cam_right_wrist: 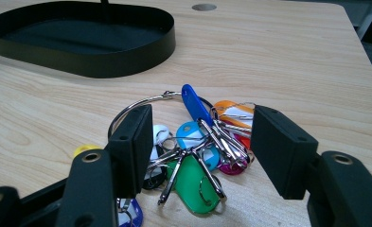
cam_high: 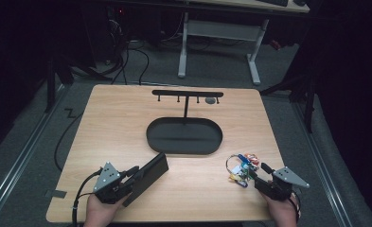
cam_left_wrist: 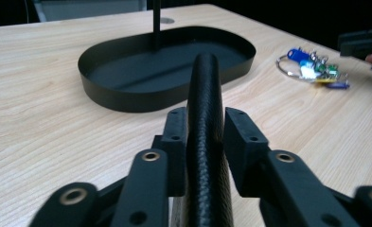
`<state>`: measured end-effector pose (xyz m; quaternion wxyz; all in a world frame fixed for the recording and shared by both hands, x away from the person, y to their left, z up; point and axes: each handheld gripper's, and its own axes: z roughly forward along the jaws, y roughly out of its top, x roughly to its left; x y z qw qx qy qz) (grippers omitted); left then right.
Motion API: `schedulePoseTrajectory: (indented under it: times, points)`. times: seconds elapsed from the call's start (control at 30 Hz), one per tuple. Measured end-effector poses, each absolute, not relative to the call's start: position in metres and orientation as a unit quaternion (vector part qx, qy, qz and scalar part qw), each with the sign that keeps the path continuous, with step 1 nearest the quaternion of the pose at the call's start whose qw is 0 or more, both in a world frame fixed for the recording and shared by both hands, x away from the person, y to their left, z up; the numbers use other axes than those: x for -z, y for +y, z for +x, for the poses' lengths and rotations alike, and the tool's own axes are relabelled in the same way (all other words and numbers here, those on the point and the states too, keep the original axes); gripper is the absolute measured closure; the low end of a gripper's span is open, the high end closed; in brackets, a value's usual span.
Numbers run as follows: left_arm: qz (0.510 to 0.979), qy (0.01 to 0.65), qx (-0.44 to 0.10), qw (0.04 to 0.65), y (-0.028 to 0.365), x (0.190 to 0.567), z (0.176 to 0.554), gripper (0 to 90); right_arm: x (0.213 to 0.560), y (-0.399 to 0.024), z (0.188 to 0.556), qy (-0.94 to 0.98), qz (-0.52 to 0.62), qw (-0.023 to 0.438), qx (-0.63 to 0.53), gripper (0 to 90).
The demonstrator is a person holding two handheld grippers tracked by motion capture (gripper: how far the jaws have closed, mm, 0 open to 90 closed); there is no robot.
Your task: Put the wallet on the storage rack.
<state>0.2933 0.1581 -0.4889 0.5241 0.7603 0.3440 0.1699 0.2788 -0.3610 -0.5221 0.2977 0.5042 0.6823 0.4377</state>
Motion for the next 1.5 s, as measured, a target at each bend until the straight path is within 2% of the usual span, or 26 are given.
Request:
schedulePoseTrajectory:
  times: [0.2, 0.67, 1.07, 1.23, 1.5]
  points:
    - [0.777, 0.332, -0.18, 0.504, 0.152, 0.49, 0.293, 60.7, 0.522, -0.361, 0.279, 0.683, 0.503, 0.298, -0.438, 40.6]
    - [0.811, 0.312, -0.216, 0.444, 0.148, 0.482, 0.291, 51.4, 0.524, -0.36, 0.281, 0.685, 0.506, 0.294, -0.434, 40.6]
    - [0.844, 0.29, -0.233, 0.386, 0.141, 0.473, 0.292, 36.3, 0.523, -0.359, 0.279, 0.69, 0.501, 0.293, -0.434, 38.4]
    - [0.846, 0.31, -0.202, 0.384, 0.142, 0.466, 0.3, 33.5, 0.524, -0.361, 0.275, 0.696, 0.496, 0.293, -0.429, 34.6]
    - [0.867, 0.305, -0.207, 0.334, 0.135, 0.464, 0.3, 30.7, 0.522, -0.36, 0.271, 0.705, 0.486, 0.29, -0.427, 31.9]
